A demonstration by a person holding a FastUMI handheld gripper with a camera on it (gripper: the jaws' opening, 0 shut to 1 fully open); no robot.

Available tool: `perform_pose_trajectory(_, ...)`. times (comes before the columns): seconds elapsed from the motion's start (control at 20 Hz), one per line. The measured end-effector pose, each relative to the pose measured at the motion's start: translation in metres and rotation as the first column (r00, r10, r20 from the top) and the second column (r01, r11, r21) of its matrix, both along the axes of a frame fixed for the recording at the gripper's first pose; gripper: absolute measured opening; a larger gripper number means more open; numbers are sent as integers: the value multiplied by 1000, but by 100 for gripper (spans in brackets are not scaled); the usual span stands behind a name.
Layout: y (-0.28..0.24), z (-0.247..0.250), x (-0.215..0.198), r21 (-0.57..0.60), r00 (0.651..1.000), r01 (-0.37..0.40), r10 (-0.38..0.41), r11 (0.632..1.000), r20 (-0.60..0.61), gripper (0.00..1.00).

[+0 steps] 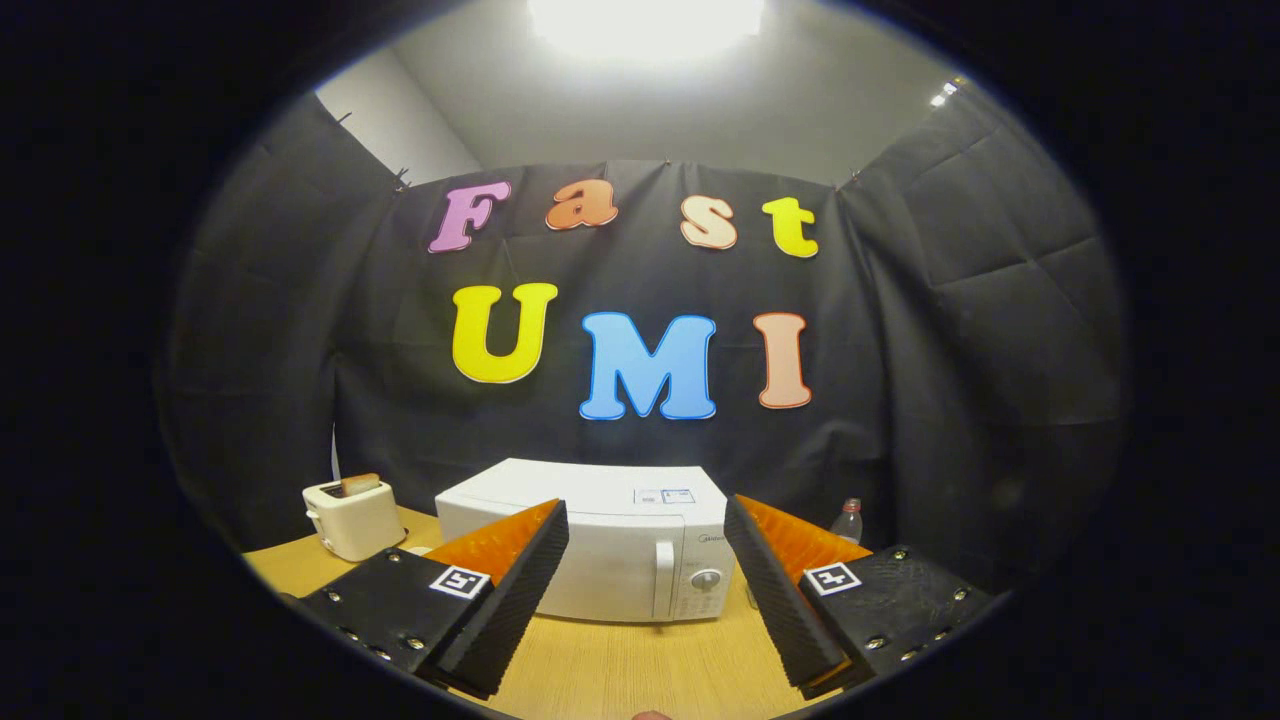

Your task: Open the microwave, put the food inside, and close the microwave door.

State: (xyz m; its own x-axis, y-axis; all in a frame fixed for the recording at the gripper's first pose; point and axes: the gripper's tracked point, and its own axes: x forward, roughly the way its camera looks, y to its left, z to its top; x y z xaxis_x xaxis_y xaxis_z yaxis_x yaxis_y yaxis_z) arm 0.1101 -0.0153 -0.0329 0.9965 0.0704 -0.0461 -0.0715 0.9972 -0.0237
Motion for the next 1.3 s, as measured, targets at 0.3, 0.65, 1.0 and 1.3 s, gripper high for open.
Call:
perform_pose_trajectory(0.3, -1, -46, 59, 23, 997, -8, 10, 1000, -79, 99)
perform_pose_trajectory(0.65, -10, -108, 116, 15, 982, -1, 4, 1000, -190, 99)
perform_pose_trajectory(1.0, -20, -167, 150, 59, 951, 8, 11, 998, -310, 83)
perform_pose_trajectory(1.3, -16, -195, 163, 75, 932, 3, 25, 997, -361, 62)
